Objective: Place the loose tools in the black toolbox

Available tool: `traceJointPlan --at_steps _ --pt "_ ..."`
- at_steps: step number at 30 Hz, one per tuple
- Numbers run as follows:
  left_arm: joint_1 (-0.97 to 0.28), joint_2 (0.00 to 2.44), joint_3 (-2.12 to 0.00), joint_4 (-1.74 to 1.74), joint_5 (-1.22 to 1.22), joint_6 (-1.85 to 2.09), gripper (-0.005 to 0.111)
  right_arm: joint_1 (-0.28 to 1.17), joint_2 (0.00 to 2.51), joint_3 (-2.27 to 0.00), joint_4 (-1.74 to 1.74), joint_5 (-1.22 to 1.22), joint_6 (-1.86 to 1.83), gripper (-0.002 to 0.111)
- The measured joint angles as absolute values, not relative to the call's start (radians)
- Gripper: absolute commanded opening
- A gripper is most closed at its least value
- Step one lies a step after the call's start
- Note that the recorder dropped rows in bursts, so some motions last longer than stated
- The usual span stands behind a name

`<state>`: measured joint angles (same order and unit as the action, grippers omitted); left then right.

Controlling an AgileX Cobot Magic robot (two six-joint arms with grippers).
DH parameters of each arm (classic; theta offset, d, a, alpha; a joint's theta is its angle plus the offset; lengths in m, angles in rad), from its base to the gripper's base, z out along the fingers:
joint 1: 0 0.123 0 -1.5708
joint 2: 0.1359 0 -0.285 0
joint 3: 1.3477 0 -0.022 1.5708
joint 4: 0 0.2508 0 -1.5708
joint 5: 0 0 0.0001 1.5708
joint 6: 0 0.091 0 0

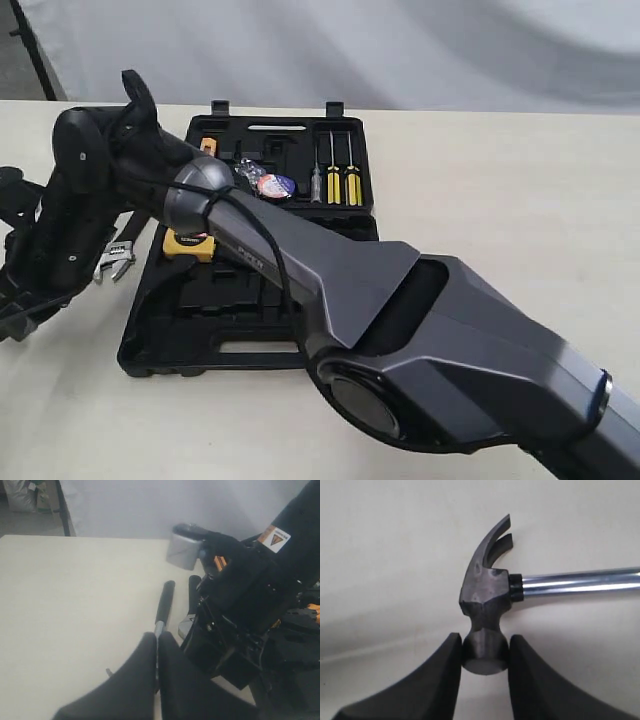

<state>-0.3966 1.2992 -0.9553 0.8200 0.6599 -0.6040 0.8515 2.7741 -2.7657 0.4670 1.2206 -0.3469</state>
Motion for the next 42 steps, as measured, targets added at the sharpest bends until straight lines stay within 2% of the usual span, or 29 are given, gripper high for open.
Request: traceJointPlan --at_steps 4,16,19,22,23,24,28,33,42 --pt "-0.397 1.299 -0.955 0.820 0.660 -0.604 0.001 0.858 2.760 -2.737 0.469 1.219 -0.301 0.000" --pt "-0.397 1.299 -0.955 0.820 0.660 -0.604 0.001 0.868 2.626 -2.432 0.382 1.215 -0.233 0.001" --pt "-0.397 1.299 -0.955 0.820 0.660 -0.604 0.001 0.870 2.606 -2.405 0.379 1.213 -0.233 0.019" --pt "-0.397 1.299 -0.955 0.820 0.660 -0.604 0.001 0.872 2.605 -2.399 0.377 1.213 -0.241 0.052" --pt "-0.397 1.299 -0.955 0.820 0.660 -0.604 0.001 0.874 2.605 -2.398 0.377 1.213 -0.241 0.061" --pt "-0.397 1.299 -0.955 0.820 0.660 -0.604 0.001 0.874 2.605 -2.398 0.377 1.215 -0.241 0.065" --pt "-0.397 1.299 -0.955 0.820 0.660 -0.604 0.001 0.878 2.601 -2.414 0.377 1.219 -0.241 0.061" --pt "-0.397 1.299 -0.955 0.820 0.660 -0.604 0.001 0.878 2.598 -2.546 0.334 1.221 -0.289 0.059" --pt "-0.397 1.299 -0.955 0.820 0.660 -0.604 0.001 0.876 2.593 -2.602 0.170 1.217 -0.923 0.059"
